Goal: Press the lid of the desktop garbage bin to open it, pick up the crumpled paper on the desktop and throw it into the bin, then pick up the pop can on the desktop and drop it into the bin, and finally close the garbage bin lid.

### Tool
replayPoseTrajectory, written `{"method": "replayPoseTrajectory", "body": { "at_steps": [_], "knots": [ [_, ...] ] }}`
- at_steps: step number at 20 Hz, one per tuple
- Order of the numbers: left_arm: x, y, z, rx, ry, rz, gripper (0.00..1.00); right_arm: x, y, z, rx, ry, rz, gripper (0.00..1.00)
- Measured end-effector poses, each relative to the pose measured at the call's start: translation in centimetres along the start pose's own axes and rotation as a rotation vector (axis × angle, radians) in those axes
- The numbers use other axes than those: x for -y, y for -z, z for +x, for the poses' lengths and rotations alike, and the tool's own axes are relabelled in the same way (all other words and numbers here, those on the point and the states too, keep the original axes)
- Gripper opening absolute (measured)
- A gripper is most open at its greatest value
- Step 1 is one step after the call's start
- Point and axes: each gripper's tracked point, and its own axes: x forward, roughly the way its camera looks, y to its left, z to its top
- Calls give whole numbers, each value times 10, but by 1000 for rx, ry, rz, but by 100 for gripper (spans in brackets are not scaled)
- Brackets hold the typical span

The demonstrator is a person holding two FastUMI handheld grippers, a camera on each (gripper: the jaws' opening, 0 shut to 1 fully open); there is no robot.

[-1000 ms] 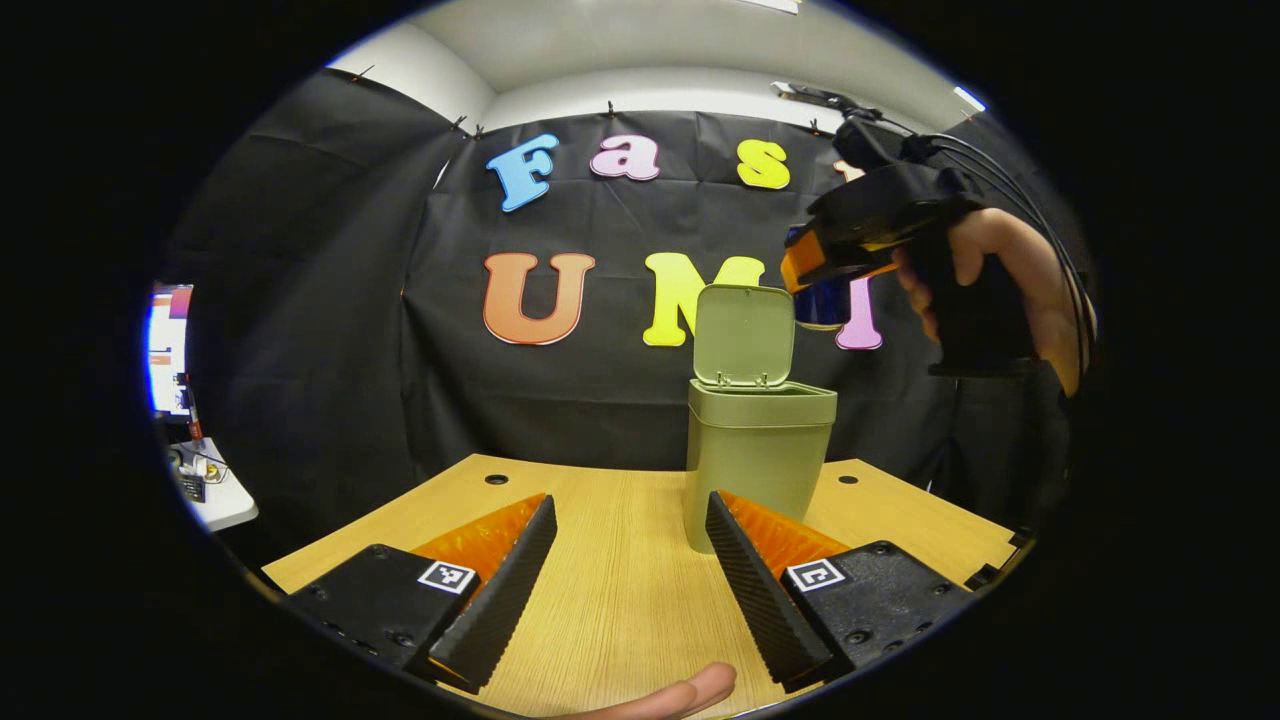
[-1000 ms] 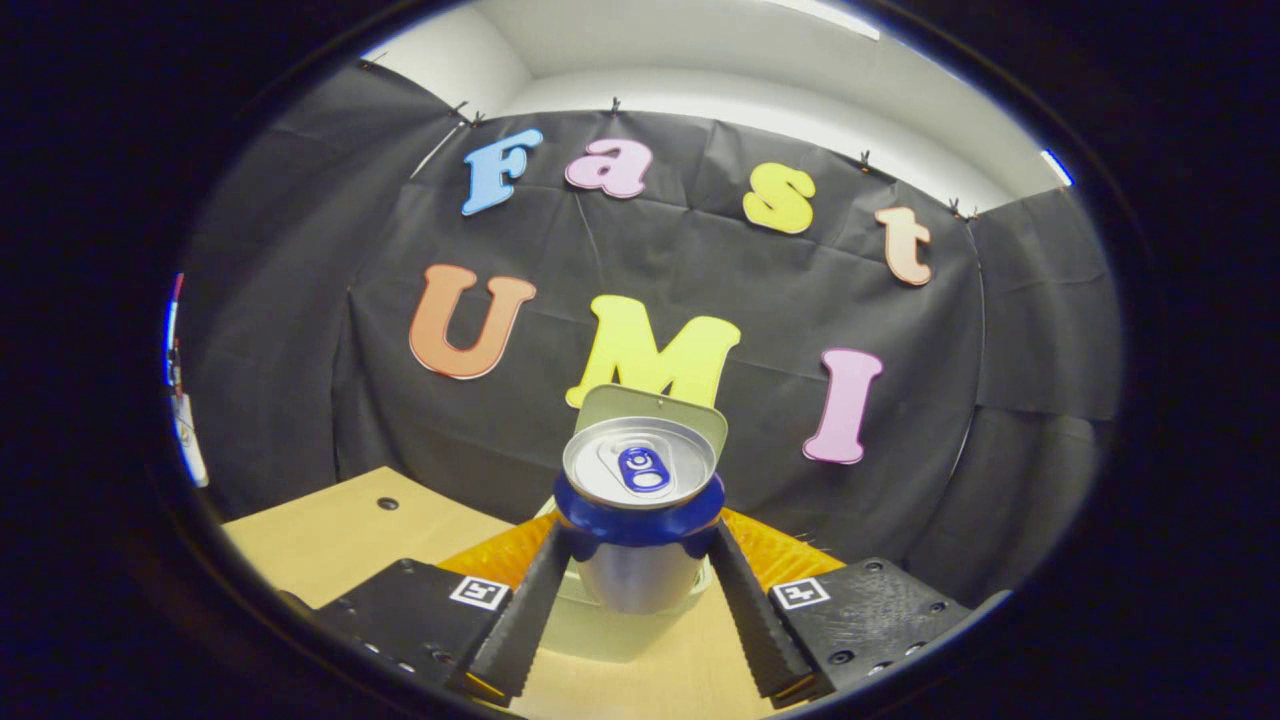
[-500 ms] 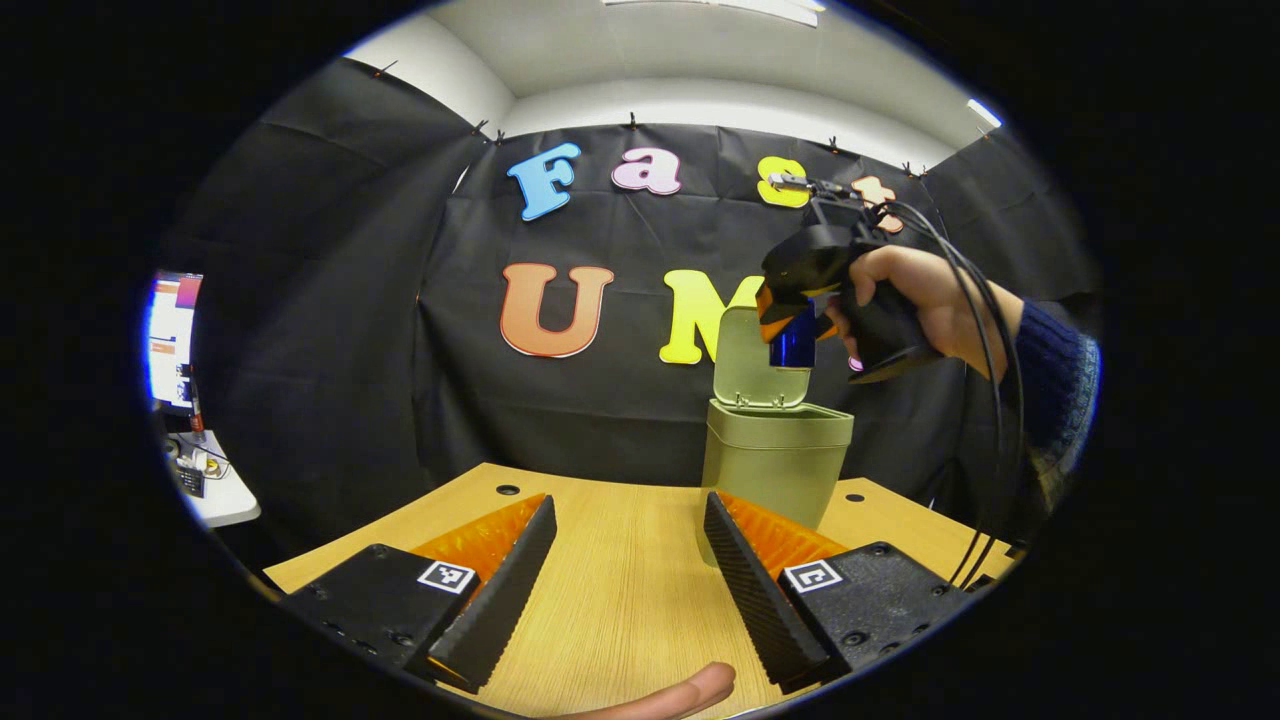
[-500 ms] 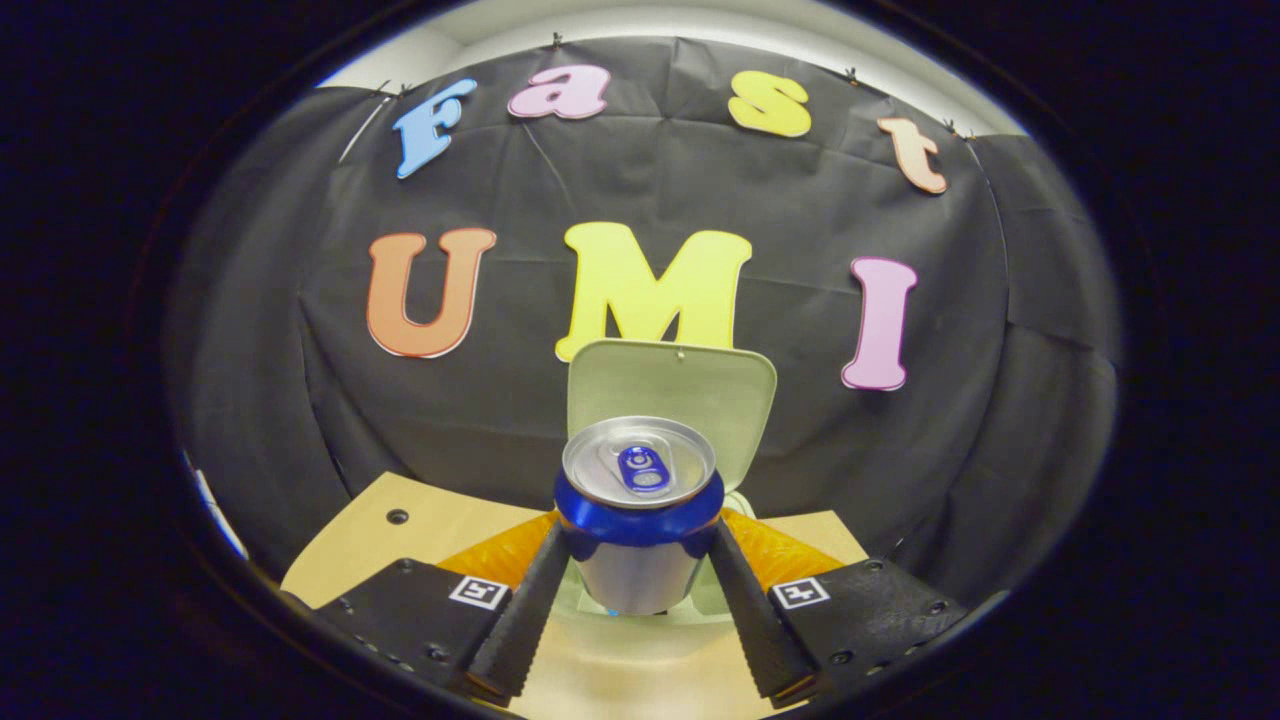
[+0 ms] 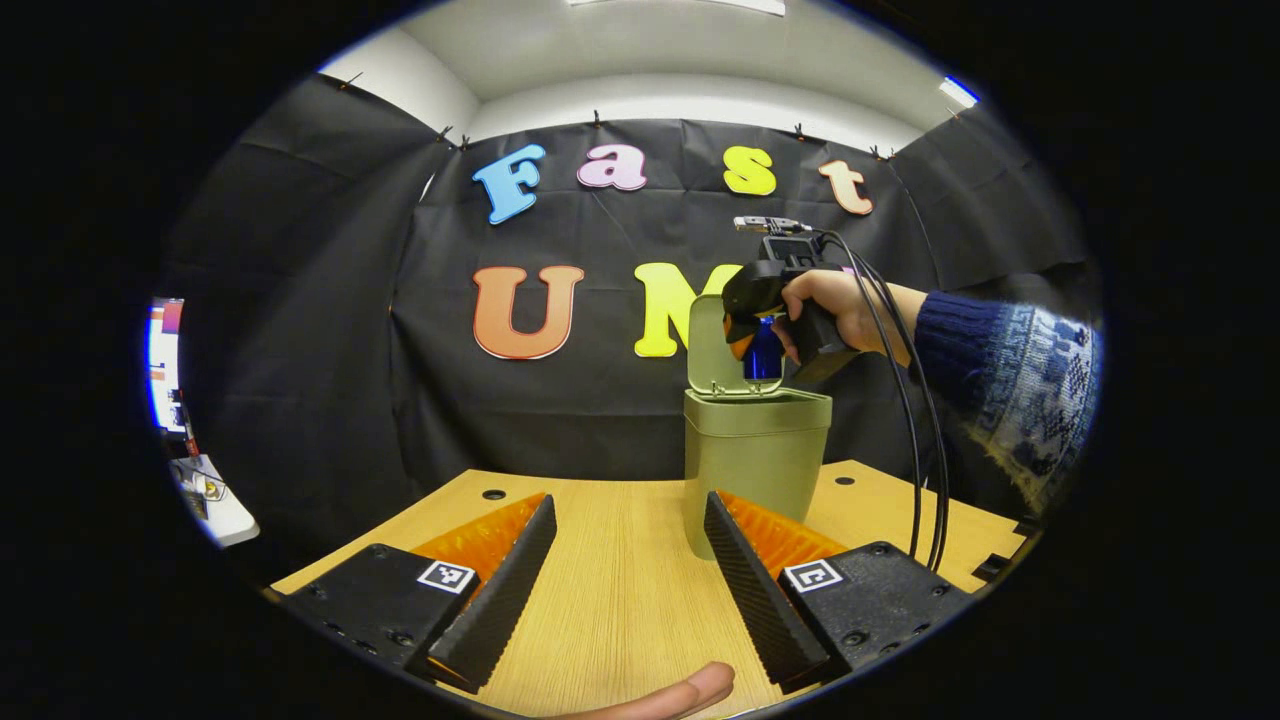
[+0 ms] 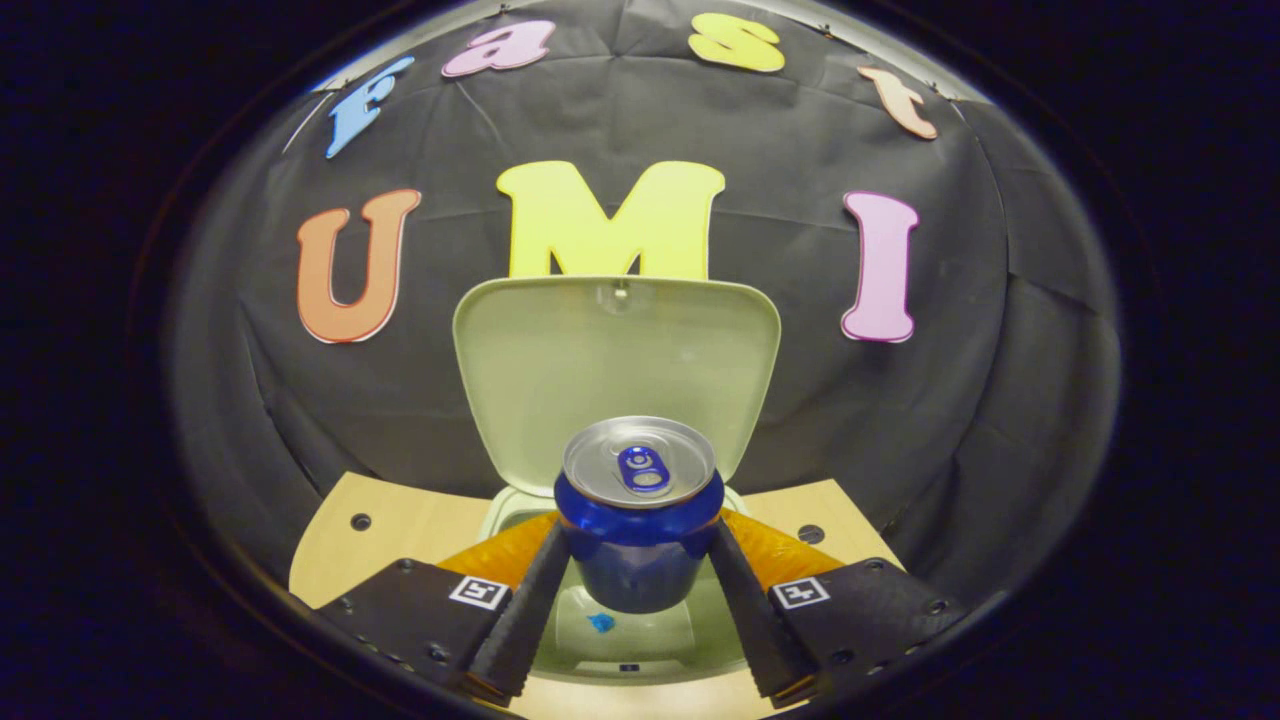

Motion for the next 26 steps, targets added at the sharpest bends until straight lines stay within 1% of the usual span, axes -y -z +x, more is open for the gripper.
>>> {"method": "replayPoseTrajectory", "body": {
  "at_steps": [4,10,12,14,16,18,21,22,23,26],
  "knots": [
    [-7,1,1,-4,-11,-6,96,5,4,3,-24,-18,39,80],
    [-4,6,2,-27,-4,-15,96,1,3,-9,-24,-35,22,81],
    [-3,4,1,-23,-1,-9,96,-1,-4,-16,3,-34,-6,82],
    [2,5,2,-24,16,-7,96,-1,-17,-27,53,-28,-24,97],
    [7,8,3,-35,38,-13,96,-3,-32,-38,88,-35,-27,97],
    [4,12,4,-48,34,-13,96,-10,-49,-52,114,-68,-11,96],
    [0,13,5,-59,25,-16,96,-16,-81,-72,176,-79,-28,96],
    [-1,12,4,-57,22,-13,100,-18,-90,-76,194,-76,-40,96],
    [-3,11,4,-53,19,-12,96,-19,-100,-81,212,-75,-48,96],
    [-8,14,8,-53,14,-18,96,-35,-126,-91,281,-119,-62,96]
  ]
}}
